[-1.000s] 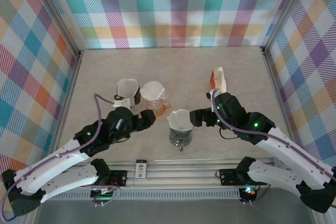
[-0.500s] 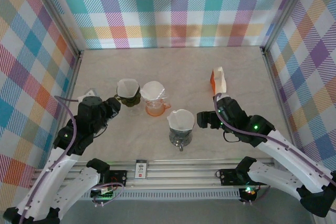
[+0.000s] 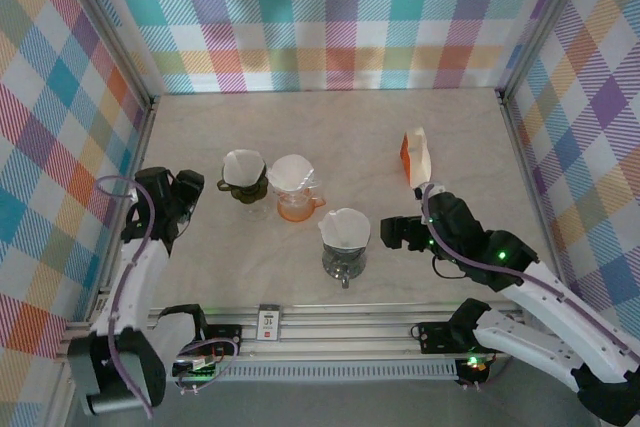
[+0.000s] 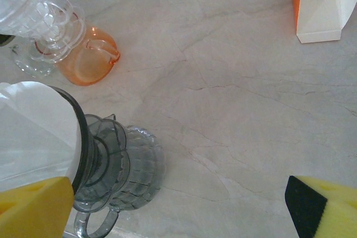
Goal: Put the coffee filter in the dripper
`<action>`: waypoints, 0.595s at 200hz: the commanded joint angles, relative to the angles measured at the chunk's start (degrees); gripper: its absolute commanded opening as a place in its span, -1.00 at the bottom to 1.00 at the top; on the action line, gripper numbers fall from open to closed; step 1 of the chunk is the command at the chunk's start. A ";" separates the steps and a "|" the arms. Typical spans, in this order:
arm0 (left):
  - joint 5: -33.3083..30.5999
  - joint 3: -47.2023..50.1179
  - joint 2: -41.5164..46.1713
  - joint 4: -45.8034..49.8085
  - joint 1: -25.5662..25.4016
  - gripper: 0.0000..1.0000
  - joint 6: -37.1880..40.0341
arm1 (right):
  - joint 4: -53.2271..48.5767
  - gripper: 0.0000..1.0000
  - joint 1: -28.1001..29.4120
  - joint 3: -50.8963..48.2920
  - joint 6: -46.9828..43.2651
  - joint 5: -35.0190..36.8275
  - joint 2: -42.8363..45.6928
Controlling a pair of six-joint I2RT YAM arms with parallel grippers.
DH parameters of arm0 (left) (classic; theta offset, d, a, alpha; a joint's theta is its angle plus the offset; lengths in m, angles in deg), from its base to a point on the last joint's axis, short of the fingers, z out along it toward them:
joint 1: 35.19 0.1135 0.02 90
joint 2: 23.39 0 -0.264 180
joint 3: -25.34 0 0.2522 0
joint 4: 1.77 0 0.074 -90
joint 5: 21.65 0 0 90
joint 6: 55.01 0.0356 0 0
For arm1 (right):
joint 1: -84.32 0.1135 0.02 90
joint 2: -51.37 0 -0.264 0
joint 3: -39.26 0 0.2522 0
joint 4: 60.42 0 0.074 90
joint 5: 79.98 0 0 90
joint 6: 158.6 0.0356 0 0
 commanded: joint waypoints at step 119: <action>18.62 1.32 -36.84 -40.76 1.38 -0.47 -9.60 | -1.39 0.96 -0.65 2.75 -0.94 -0.56 -0.22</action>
